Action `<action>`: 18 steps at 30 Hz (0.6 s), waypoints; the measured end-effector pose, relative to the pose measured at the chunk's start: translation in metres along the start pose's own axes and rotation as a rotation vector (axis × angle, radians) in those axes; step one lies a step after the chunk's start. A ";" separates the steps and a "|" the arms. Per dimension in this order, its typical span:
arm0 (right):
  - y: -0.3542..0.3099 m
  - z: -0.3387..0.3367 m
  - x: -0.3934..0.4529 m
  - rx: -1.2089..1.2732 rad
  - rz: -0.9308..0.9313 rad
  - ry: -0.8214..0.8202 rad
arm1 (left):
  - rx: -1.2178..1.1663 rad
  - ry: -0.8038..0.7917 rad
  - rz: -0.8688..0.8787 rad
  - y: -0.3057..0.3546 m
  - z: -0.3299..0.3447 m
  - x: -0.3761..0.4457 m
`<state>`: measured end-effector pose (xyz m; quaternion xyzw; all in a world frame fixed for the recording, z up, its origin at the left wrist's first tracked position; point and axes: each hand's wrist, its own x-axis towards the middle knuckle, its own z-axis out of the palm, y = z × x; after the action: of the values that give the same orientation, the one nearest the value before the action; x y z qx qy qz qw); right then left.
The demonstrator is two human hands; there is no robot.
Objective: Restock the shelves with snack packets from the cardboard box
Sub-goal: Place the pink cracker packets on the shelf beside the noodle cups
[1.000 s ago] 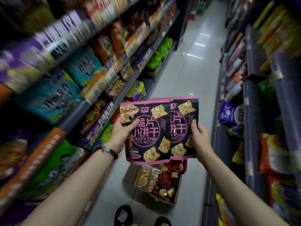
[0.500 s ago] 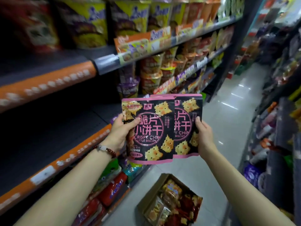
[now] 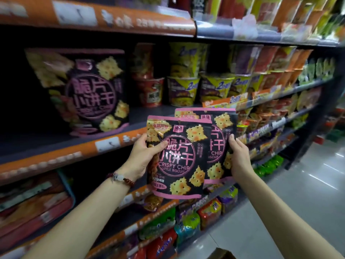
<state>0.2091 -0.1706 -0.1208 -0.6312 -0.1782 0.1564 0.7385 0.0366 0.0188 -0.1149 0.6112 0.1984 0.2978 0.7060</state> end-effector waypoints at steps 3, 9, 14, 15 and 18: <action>-0.010 0.027 -0.003 0.055 -0.029 -0.032 | 0.030 0.019 0.082 0.020 -0.019 -0.016; -0.028 0.087 0.000 0.099 -0.071 -0.133 | 0.003 0.151 0.265 0.084 -0.062 -0.043; -0.053 0.137 0.011 0.126 -0.140 -0.246 | 0.108 0.310 0.436 0.140 -0.096 -0.056; -0.058 0.145 0.014 0.132 -0.153 -0.267 | 0.145 0.353 0.473 0.148 -0.103 -0.057; -0.070 0.163 0.023 0.148 -0.170 -0.306 | 0.221 0.460 0.563 0.167 -0.118 -0.055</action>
<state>0.1547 -0.0275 -0.0271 -0.5269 -0.3290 0.2002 0.7577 -0.1100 0.0826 0.0236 0.6315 0.2070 0.5863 0.4632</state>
